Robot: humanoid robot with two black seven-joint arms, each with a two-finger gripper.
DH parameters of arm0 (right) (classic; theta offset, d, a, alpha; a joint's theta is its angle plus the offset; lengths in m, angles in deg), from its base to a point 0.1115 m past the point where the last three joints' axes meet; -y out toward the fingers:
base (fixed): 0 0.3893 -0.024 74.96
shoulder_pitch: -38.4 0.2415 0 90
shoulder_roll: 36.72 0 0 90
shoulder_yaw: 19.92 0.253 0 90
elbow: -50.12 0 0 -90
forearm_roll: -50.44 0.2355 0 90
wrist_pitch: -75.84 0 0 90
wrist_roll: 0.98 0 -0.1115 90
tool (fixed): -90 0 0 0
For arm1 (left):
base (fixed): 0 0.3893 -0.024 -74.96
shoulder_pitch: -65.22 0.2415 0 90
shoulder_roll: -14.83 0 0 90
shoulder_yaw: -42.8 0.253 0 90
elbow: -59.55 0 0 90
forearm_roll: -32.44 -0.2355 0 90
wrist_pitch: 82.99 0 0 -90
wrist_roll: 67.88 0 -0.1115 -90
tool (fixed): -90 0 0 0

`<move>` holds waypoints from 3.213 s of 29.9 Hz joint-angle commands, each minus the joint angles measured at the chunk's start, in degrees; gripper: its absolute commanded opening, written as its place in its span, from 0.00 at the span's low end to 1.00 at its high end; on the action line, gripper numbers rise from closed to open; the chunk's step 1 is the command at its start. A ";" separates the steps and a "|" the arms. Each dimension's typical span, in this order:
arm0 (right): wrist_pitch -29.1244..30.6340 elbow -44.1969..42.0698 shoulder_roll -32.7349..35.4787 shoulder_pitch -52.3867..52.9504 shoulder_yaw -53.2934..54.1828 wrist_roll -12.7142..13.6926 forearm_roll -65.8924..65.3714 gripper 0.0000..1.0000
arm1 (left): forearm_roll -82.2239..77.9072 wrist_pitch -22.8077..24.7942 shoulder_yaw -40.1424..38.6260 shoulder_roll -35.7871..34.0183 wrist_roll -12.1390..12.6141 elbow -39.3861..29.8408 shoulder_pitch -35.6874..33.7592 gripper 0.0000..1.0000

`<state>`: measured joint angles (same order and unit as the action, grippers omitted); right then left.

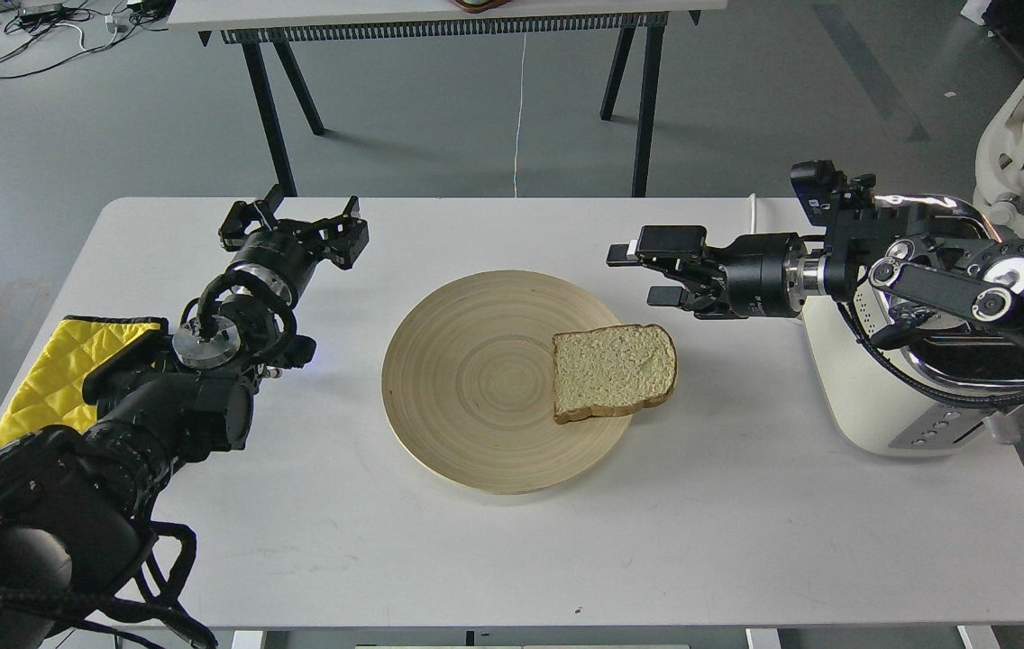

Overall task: Put bread in toaster with right arm
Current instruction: 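Extend the open right gripper toward the bread slice on the plate, then close the right gripper on the bread slice's edge, then lift the bread slice off the plate and carry it above the toaster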

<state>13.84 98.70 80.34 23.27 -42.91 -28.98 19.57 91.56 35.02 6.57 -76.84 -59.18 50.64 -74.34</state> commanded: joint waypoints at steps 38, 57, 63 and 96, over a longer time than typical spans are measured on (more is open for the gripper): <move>-0.01 -4.90 -4.46 -7.54 -0.47 0.00 -7.89 0.95 | -0.06 0.00 -0.07 0.00 0.00 0.04 0.00 1.00; -0.01 -5.95 -5.17 -9.57 1.37 0.00 -6.66 0.75 | 0.03 0.00 -0.07 0.00 0.00 -0.05 0.00 1.00; -0.01 -5.60 -5.17 -9.48 1.37 0.00 -6.66 0.65 | -0.06 0.00 0.02 0.00 0.00 0.04 0.00 1.00; -0.01 -5.25 -6.31 -9.22 7.00 0.00 -6.58 0.06 | 0.03 0.00 0.02 0.00 0.00 0.04 0.00 1.00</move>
<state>13.83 93.57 74.89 13.78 -36.94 -28.98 13.00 91.56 35.01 6.59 -76.84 -59.18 50.66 -74.35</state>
